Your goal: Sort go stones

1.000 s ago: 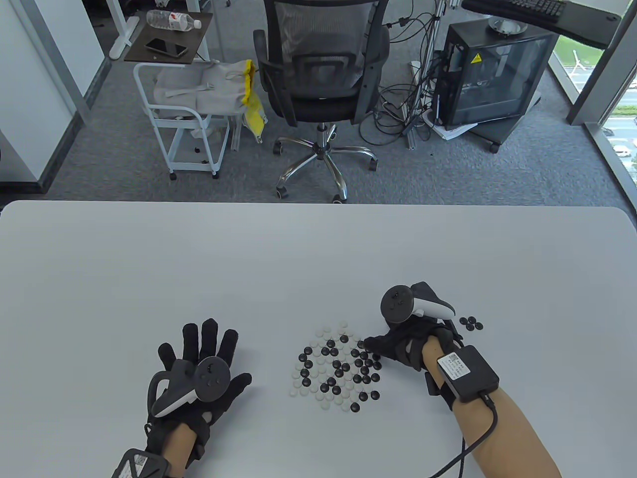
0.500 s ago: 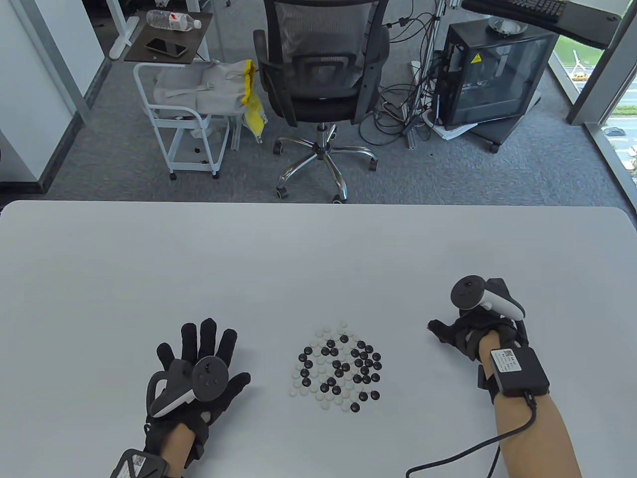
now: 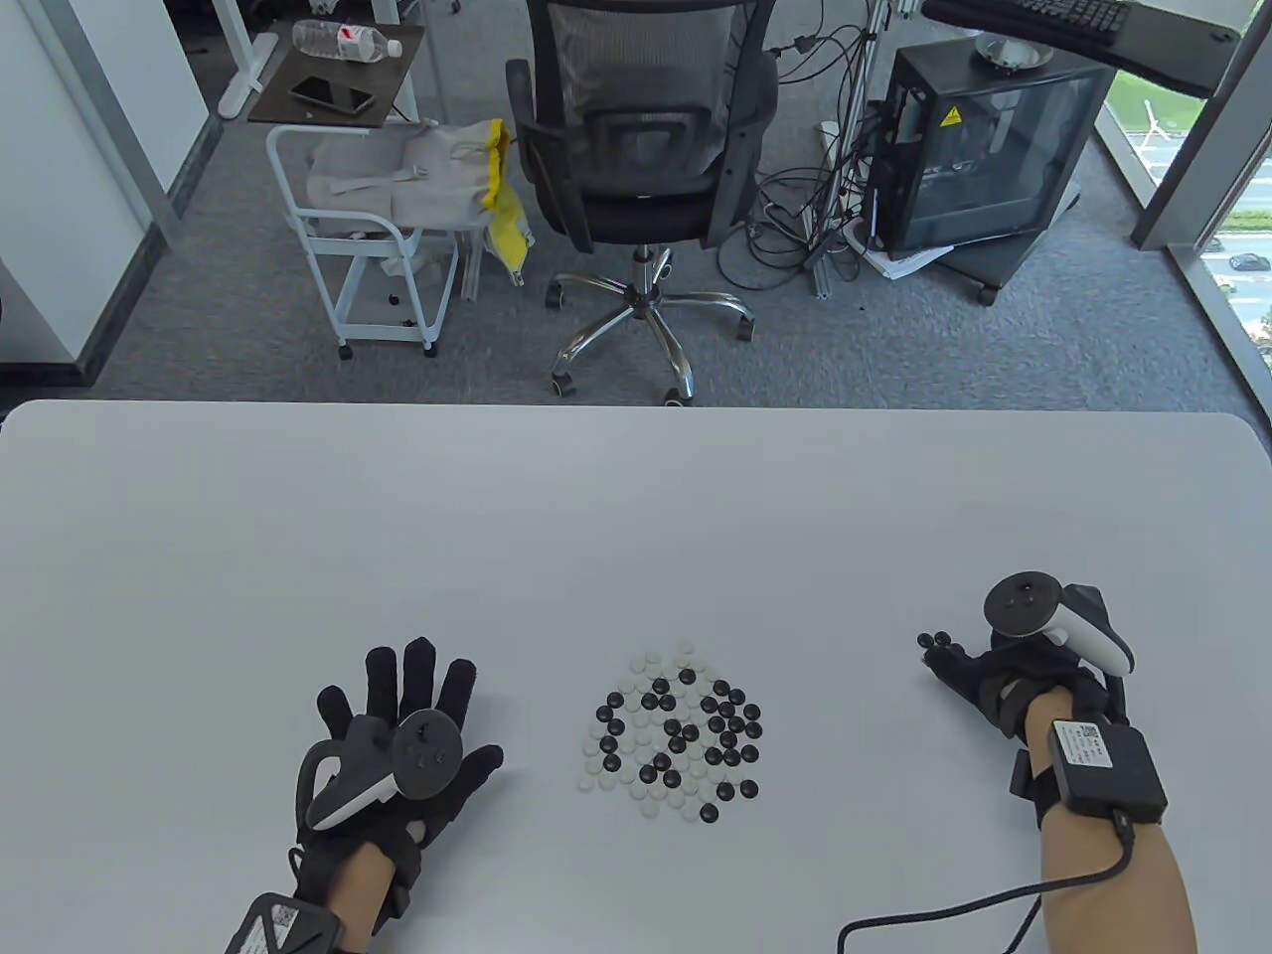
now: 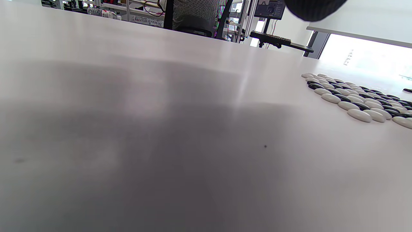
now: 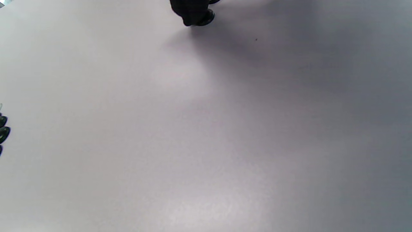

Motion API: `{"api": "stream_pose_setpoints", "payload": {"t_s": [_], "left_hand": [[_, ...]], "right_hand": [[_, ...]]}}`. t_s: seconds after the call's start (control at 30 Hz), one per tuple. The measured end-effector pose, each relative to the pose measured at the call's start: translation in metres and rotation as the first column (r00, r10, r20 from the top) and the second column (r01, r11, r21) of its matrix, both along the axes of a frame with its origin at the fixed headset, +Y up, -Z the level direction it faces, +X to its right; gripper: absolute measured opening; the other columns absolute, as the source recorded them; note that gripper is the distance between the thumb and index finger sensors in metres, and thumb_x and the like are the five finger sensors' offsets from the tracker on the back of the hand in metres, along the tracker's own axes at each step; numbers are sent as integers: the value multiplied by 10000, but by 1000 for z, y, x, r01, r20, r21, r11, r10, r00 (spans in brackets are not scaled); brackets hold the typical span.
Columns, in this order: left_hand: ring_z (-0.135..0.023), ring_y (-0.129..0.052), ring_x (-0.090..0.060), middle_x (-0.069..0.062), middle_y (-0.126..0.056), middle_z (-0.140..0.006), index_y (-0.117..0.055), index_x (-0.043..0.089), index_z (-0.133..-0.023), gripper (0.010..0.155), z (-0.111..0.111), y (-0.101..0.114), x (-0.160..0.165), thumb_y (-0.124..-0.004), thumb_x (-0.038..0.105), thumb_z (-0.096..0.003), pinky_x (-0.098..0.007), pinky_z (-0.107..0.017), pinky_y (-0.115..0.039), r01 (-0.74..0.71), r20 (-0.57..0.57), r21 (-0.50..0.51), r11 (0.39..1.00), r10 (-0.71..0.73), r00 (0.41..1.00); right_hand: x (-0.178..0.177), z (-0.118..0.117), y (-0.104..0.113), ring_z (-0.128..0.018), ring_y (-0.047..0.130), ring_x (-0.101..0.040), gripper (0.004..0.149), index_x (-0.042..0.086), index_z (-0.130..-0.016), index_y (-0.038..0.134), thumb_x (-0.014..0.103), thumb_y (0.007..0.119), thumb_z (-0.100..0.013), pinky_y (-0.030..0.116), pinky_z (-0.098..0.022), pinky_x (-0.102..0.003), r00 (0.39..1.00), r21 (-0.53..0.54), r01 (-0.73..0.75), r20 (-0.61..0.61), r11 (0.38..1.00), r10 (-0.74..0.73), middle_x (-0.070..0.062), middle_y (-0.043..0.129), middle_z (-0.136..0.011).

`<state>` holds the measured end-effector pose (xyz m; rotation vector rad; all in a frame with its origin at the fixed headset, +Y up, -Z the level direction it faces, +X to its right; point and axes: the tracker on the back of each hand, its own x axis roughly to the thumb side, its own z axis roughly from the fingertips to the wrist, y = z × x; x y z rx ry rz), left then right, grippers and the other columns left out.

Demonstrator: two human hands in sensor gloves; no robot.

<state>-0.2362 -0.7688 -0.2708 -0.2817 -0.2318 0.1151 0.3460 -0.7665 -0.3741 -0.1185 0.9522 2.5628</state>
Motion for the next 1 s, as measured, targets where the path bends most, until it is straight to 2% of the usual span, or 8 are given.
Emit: {"api": "stream_pose_setpoints", "payload": {"t_s": [0.3,0.37,0.47,0.6,0.67,0.87,1.0], "left_hand": [[-965,203,-531,-229,168,-1151,-51,203,-1179,857,0,-1,0,-502,632,-590,-828,-490,54,-2,0,-3,1000,2,1000],[-965,202,-531,-227,168,-1151,-51,202,-1179,858,0,0,0,-502,632,-590,-828,-490,54,-3,1,-2,1000,3,1000],[-965,203,-530,-228,168,-1151,-51,201,-1180,858,-1,-1,0,-502,632,-591,-828,-490,55,-6,2,0,1000,6,1000],[-965,204,-528,-225,169,-1151,-51,204,-1179,856,-1,-2,-1,-504,631,-590,-827,-491,57,-6,-1,-8,1000,6,1000],[-965,204,-528,-225,169,-1151,-53,204,-1179,856,-1,-2,-1,-505,630,-590,-826,-491,57,-8,-3,-10,1000,8,1000],[-965,203,-529,-225,168,-1151,-53,202,-1180,857,-1,-2,-2,-504,630,-590,-827,-491,56,-10,-3,-7,1000,10,1000],[-965,202,-530,-227,168,-1151,-54,200,-1180,858,-1,-2,-2,-505,630,-590,-827,-490,56,-8,-2,-6,1000,8,1000]], "right_hand": [[-4,-1,1,-925,-38,-683,680,78,-1141,579,501,495,-616,116,-546,-923,999,23,-31,9,999,31,-420,83,-1135],[-7,-3,5,-924,-41,-683,692,62,-1140,592,501,494,-614,117,-545,-923,999,25,-42,-4,999,42,-422,84,-1133],[-21,-7,16,-924,-25,-688,690,59,-1134,610,500,496,-615,122,-543,-924,999,84,-12,-34,996,15,-425,94,-1134],[-53,-11,27,-921,-29,-685,700,36,-1104,690,500,498,-616,120,-540,-925,990,88,24,-141,996,-11,-421,104,-1137],[-77,-12,31,-927,-24,-682,699,31,-1087,723,499,500,-618,122,-540,-924,971,80,46,-236,996,-26,-418,125,-1145],[-140,-7,27,-935,-13,-680,692,41,-1080,734,500,500,-618,133,-544,-925,901,11,33,-434,999,-24,-410,144,-1151],[-169,-1,23,-932,-16,-682,674,48,-1089,713,484,497,-622,136,-546,-926,856,0,48,-514,999,-42,-409,122,-1146]]}}
